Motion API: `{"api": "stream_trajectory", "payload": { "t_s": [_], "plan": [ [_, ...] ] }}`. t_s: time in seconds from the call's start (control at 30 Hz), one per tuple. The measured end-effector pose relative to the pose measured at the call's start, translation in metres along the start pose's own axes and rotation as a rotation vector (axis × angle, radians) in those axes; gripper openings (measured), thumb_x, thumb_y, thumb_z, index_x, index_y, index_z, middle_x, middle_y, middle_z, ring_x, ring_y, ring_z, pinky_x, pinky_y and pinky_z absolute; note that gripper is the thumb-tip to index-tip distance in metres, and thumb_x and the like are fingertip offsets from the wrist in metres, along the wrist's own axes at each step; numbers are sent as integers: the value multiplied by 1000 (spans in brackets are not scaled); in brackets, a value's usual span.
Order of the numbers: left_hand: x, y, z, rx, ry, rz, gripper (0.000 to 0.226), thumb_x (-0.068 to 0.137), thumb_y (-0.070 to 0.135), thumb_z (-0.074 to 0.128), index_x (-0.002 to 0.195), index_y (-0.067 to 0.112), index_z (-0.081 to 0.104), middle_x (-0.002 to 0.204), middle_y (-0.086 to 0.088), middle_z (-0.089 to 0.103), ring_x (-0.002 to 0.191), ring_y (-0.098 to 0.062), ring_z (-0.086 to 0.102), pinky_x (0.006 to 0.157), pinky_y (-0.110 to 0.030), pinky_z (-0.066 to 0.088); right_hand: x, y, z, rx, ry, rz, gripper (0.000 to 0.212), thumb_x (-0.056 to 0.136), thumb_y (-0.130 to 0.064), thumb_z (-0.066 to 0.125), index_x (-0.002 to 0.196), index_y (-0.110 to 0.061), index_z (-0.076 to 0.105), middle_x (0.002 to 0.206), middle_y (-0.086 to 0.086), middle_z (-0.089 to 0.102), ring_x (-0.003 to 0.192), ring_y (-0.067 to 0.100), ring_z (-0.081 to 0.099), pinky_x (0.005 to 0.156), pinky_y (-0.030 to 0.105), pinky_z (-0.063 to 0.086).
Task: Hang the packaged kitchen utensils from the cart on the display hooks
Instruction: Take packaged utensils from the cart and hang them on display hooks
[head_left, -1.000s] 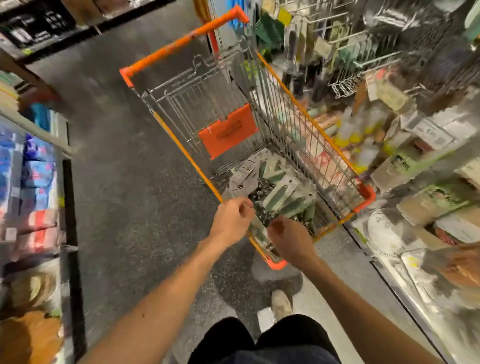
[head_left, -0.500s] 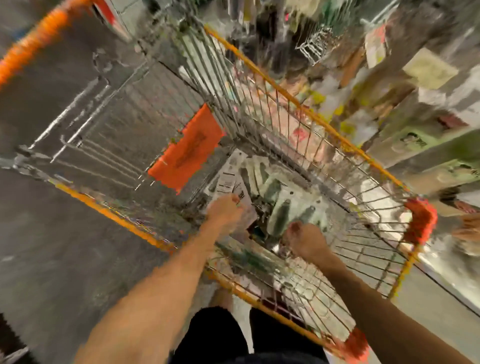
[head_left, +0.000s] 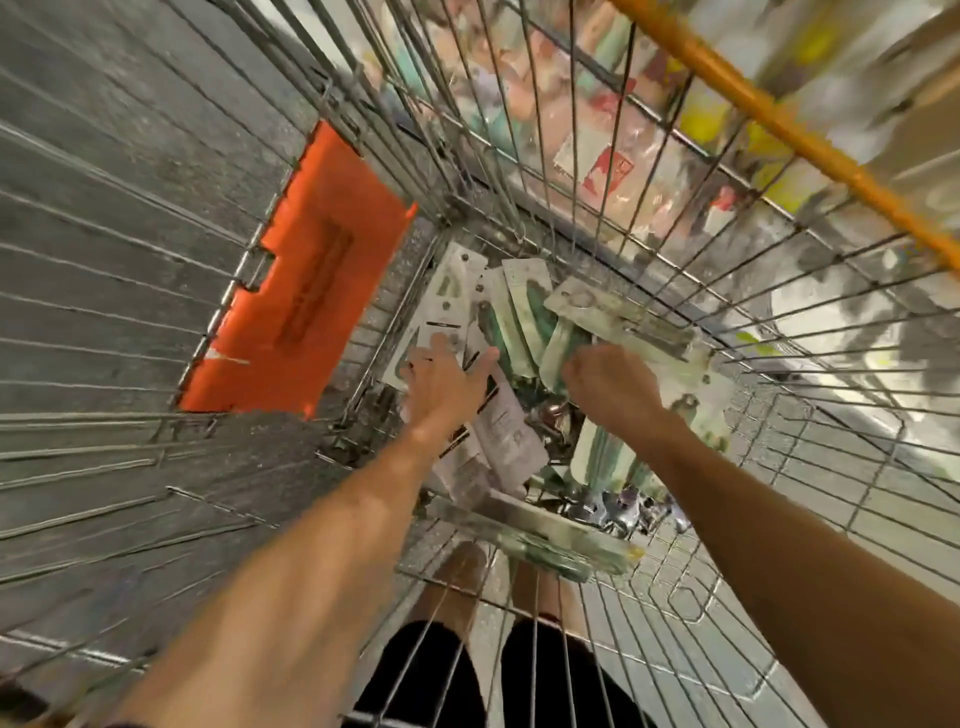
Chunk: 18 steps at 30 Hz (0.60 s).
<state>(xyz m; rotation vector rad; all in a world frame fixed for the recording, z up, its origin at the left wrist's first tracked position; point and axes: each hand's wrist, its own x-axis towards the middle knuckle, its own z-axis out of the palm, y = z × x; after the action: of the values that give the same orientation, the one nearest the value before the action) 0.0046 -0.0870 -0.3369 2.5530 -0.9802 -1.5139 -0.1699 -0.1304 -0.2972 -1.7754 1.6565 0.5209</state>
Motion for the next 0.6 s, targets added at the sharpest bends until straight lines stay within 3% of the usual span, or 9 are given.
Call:
{"api": "stream_trajectory", "payload": {
  "t_s": [0.07,0.13,0.23,0.3,0.37,0.43,0.6],
  "plan": [
    [14,1,5,-14,-29,-12,107,73,87,49,154,26,15,164,-18,3,150,-43,1,115,-68,16,14,-4,2,-21,8,38,35,102,-30,40,99,-5,65,101,12,63,91,32,64,68,35,48],
    [21,7,13,-13,-102,-65,124,66,91,52,157,30,-6,162,-18,-21,148,-45,-17,113,-73,8,23,-10,2,-77,-23,75,36,103,-32,38,111,-7,62,114,15,59,105,35,60,75,37,44],
    [26,12,20,69,-164,-99,127,74,72,68,155,26,-18,156,-19,-35,143,-44,-30,112,-71,7,24,-22,2,-162,-138,79,39,108,-29,33,137,-12,51,137,19,48,129,36,46,99,44,45],
    [24,10,19,34,-124,-100,115,84,48,72,156,25,-14,161,-17,-24,148,-43,-18,116,-63,14,24,-25,7,-136,-112,129,50,105,-39,39,142,-5,42,140,23,46,129,38,46,96,44,46],
    [21,5,15,-76,-64,-94,108,87,31,73,157,27,-9,165,-14,3,150,-39,10,116,-54,24,27,-24,11,-26,-79,199,64,99,-47,48,140,0,37,135,22,52,122,37,53,90,41,46],
    [17,3,12,-234,-58,-104,107,88,23,73,157,28,-7,161,-11,24,144,-35,31,115,-49,29,28,-21,10,44,-69,219,64,95,-48,56,134,-1,39,128,20,57,117,36,56,84,38,44],
    [21,-2,9,-460,-94,-235,105,87,27,73,158,22,-4,162,-6,24,146,-32,28,120,-47,26,28,-14,12,197,-78,254,74,84,-40,73,138,-4,36,134,18,49,122,37,50,95,41,43]
  ]
}}
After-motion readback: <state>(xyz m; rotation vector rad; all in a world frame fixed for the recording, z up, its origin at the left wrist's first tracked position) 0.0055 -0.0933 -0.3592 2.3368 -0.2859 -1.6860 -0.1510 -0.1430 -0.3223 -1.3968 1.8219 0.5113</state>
